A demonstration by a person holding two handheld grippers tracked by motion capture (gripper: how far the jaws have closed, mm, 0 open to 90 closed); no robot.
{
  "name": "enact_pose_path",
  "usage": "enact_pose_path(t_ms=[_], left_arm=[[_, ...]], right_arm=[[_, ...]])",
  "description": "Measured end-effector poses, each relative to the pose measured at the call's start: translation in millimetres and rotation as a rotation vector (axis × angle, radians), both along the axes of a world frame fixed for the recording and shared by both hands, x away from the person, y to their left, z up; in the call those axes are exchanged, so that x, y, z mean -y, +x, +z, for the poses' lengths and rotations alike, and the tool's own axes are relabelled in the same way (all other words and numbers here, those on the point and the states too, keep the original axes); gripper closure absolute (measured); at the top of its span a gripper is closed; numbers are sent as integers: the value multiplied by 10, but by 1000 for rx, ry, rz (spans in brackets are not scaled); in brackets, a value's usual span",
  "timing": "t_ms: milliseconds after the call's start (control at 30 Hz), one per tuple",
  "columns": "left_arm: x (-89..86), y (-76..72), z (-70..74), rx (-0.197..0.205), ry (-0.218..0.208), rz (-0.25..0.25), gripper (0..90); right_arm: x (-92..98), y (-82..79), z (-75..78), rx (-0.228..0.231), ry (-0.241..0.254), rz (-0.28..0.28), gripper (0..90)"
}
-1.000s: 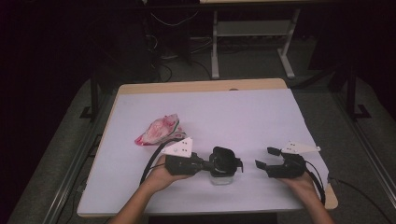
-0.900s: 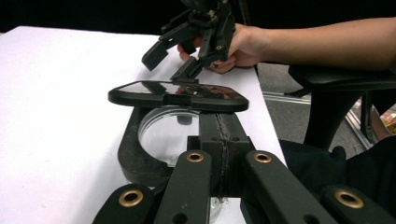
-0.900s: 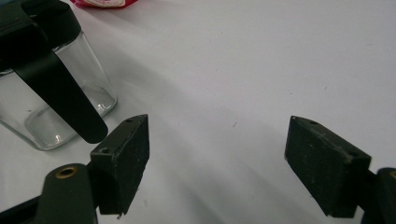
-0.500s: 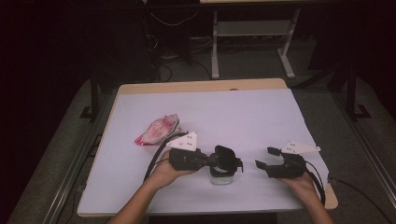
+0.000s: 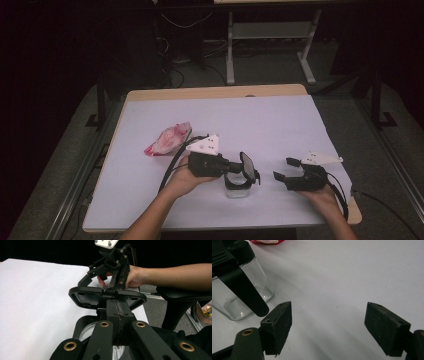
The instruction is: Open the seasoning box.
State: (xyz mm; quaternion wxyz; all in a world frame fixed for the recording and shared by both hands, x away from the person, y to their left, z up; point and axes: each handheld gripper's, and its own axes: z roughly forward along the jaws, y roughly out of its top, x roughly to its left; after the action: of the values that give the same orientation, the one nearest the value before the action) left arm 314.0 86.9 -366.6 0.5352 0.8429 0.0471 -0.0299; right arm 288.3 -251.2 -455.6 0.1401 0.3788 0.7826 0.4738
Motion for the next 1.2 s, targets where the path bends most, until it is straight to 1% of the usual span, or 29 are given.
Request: enact_pose_path(t_ms=[133,333,467,733,767,800,833,867,1033,1200], left_arm=[[55,18,40,6,8,-1,900],[173,39,71,14,0,-5,900],[266,49,104,28,12,-18,900],[411,63,112,26,13,-33,900],[420,68,115,28,19,-36,900],[441,66,109,24,14,-35,900],[449,74,112,31,19,-39,900],[466,72,107,23,17,-38,900],[511,87,92,22,19,-41,900],[506,89,90,20,18,-39,900]], right_arm=[[2,3,-1,-2,1,0,217],[-2,2,-1,4,-2,-1,217],[2,6,-2,3,-2,3,217],[-4,-1,0,8,-5,4,217],[-6,-5,1,4,-4,3,217],[-7,-5,1,3,-5,4,217],[-9,-6,1,1,-5,5,217],[-10,-7,1,1,-7,5,217],[-19,-9,1,7,-14,7,217],[-18,-9,1,8,-13,8,217]])
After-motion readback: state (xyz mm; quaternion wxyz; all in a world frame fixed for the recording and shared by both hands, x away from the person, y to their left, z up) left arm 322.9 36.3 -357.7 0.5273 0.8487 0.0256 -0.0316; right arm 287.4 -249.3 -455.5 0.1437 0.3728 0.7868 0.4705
